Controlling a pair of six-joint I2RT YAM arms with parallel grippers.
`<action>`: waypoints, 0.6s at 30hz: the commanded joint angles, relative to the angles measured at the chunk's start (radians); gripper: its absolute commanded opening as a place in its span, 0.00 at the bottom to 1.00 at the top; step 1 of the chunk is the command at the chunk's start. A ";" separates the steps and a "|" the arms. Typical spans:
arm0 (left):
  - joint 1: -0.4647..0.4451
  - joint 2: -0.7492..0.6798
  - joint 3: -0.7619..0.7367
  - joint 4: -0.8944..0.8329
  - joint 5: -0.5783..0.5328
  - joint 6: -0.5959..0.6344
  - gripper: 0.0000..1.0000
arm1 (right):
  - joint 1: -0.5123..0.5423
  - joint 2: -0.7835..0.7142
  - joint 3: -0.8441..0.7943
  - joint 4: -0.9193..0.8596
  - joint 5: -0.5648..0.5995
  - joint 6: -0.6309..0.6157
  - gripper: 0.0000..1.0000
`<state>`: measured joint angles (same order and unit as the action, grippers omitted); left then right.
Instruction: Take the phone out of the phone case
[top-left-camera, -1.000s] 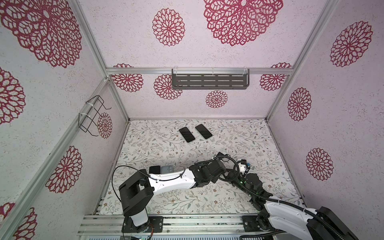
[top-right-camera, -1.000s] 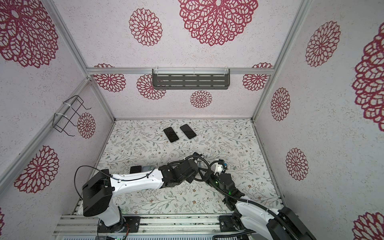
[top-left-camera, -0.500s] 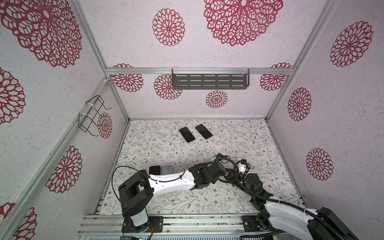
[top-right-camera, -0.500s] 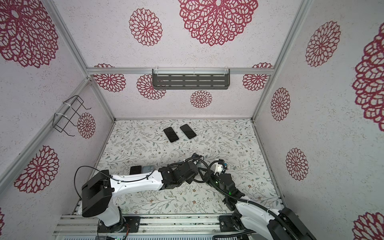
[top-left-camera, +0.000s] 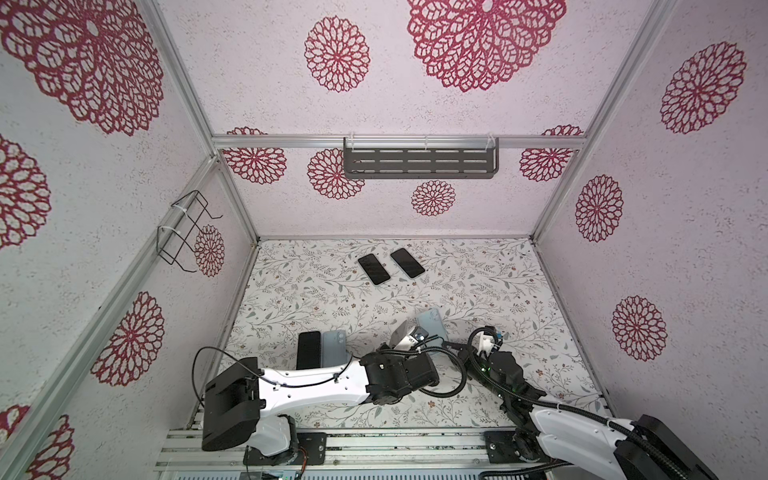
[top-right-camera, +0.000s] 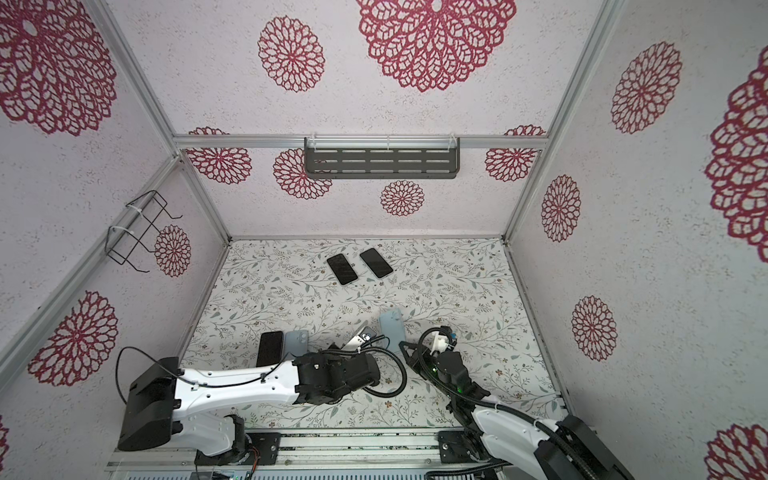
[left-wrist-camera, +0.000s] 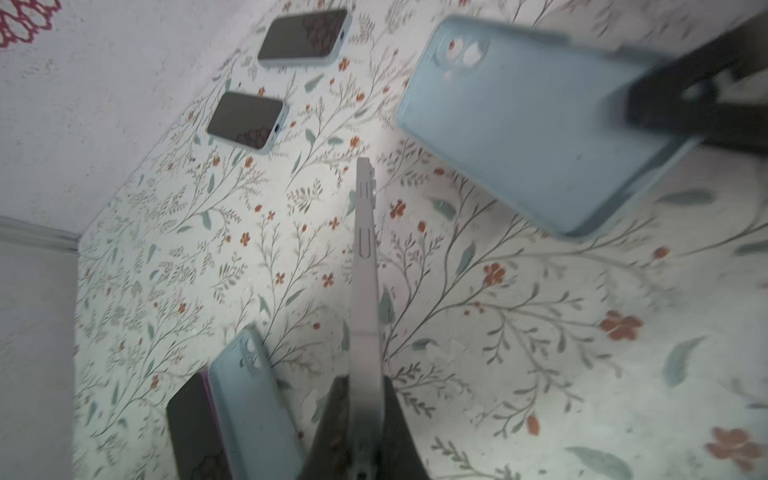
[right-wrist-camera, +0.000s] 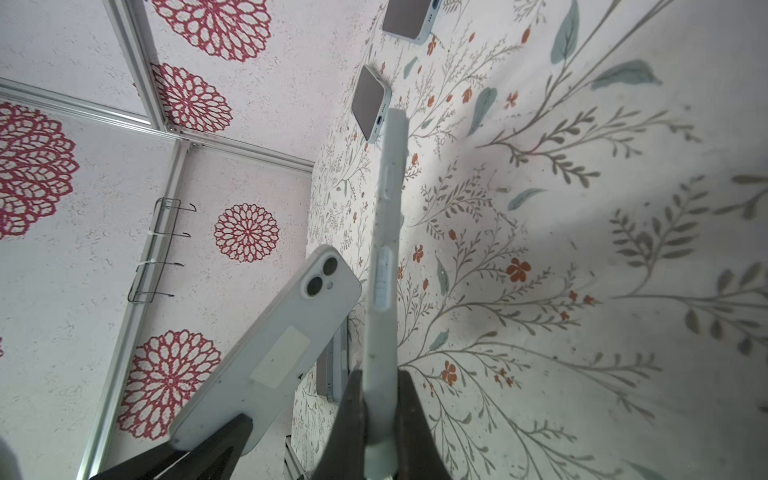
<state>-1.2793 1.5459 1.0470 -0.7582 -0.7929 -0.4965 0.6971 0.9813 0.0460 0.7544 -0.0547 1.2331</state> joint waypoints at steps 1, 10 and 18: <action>-0.004 0.081 0.088 -0.228 -0.111 -0.082 0.00 | 0.038 0.060 0.034 0.103 0.026 0.020 0.00; -0.015 0.144 0.053 -0.276 -0.090 -0.099 0.00 | 0.142 0.261 0.087 0.252 0.073 0.055 0.00; -0.014 0.221 0.031 -0.201 -0.025 -0.039 0.00 | 0.208 0.436 0.115 0.390 0.110 0.121 0.00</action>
<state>-1.2873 1.7164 1.0695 -0.9970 -0.8520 -0.5491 0.8845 1.3792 0.1394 1.0351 0.0170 1.3140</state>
